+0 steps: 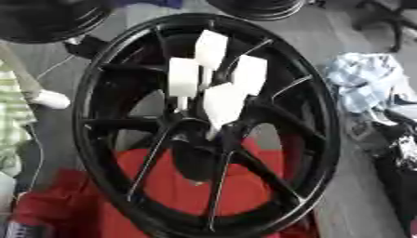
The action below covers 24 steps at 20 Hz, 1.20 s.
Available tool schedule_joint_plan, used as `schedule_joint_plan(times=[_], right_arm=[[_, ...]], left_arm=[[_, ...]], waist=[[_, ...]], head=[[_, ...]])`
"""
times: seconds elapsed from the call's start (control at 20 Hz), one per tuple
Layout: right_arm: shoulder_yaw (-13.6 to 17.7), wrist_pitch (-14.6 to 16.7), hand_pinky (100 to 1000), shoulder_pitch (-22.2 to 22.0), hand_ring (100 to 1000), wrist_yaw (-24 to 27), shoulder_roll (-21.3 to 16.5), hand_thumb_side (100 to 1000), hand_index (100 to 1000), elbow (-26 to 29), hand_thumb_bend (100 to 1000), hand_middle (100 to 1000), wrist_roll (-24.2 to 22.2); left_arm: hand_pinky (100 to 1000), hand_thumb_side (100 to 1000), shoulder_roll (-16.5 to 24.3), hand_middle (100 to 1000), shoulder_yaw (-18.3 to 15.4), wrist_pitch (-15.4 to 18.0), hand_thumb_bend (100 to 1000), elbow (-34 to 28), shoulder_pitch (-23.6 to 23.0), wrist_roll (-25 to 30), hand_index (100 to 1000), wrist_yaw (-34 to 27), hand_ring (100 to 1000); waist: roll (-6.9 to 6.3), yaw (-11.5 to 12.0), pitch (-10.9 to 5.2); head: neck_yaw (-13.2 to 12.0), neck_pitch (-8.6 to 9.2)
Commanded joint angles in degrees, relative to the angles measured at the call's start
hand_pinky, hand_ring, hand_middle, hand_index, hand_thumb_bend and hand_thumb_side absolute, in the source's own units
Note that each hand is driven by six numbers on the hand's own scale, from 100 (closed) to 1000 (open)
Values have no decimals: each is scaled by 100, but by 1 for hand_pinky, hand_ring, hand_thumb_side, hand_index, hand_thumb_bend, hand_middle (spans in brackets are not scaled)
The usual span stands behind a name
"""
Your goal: Pull the pin out of the wheel hub.
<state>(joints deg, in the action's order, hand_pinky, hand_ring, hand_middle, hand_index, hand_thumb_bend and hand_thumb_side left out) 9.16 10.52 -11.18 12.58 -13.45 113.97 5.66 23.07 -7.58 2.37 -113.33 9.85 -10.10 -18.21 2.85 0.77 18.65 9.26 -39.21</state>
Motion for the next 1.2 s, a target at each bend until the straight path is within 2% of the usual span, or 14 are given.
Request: schedule_joint_plan(times=[0.05,0.5,0.8,1.05,1.2], right_arm=[[42,41,1000,-27,829,57,-162,553,795,63,100,877,-10],[43,44,1000,-21,830,48,-197,550,796,63,100,878,-30],[36,194,1000,-38,832,-9,-404,535,796,63,100,879,-83],[23,250,1000,-46,839,-24,-459,523,799,63,100,883,-109],[8,441,1000,-47,842,-176,-768,524,800,63,100,885,-243]], left_arm=[[593,730,51,600,-46,-9,100,-126,0,-2,757,-24,704],[593,730,58,600,-53,5,100,-126,-5,-1,757,-23,704],[593,728,59,600,-53,15,100,-126,-11,0,757,-5,704],[593,727,65,599,-52,24,100,-126,-12,0,757,-1,703],[593,726,85,599,-48,51,100,-126,-1,8,757,19,703]], waist=[[-15,-7,-138],[-38,-3,-122],[-87,2,-98],[-102,11,-87],[-141,51,-26]], head=[[22,2],[-82,-21],[-247,-234],[-261,-269],[-250,-263]])
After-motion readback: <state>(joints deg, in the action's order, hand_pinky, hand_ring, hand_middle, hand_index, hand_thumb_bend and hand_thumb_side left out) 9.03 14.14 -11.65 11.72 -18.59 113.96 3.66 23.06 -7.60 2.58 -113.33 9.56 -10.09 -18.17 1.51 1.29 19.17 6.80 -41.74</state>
